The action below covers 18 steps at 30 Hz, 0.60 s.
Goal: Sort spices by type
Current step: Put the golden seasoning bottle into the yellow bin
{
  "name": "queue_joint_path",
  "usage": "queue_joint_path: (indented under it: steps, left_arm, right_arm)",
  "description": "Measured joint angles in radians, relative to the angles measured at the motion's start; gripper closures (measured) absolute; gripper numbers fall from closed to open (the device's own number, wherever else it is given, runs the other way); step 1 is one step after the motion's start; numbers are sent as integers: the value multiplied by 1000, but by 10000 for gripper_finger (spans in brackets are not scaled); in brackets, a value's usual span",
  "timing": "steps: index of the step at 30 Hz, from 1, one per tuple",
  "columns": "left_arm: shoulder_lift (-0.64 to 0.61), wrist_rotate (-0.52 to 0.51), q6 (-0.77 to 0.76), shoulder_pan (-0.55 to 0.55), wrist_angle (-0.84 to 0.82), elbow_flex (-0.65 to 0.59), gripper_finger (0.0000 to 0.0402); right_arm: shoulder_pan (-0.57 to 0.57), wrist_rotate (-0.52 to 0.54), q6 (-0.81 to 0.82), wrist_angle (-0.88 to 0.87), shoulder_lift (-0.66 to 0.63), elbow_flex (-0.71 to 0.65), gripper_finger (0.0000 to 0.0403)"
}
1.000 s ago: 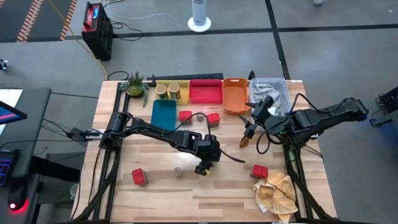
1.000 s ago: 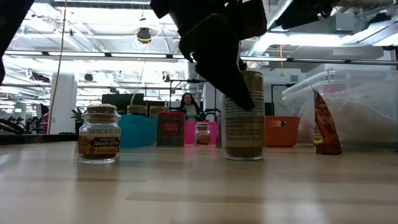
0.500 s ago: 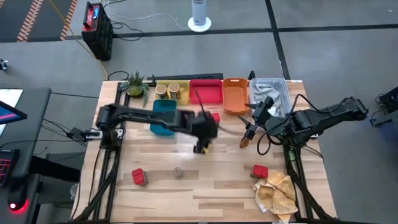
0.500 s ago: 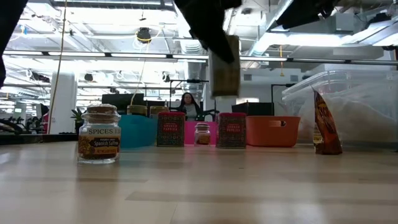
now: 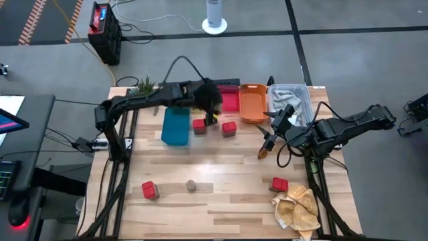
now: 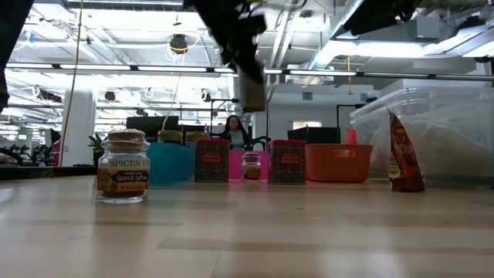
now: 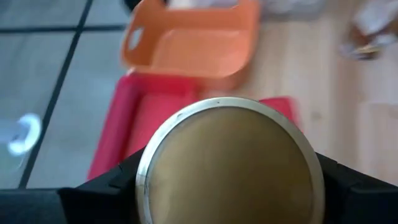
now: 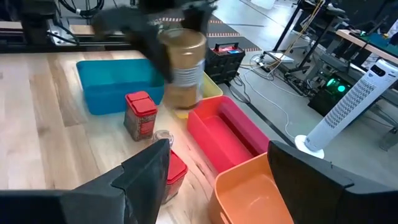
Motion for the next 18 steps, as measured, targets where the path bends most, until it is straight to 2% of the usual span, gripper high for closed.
queue_joint_path:
  steps: [5,9,18]
  left_arm:
    - [5,-10,1,155,30,-75,130]
    - [1,37,-21,248,166,-128,130]
    - [11,49,-27,336,220,-208,130]
  right_arm:
    - [5,0,7,2,0,0,99]
    - [5,0,8,3,0,0,99]
    - [5,0,18,4,3,0,99]
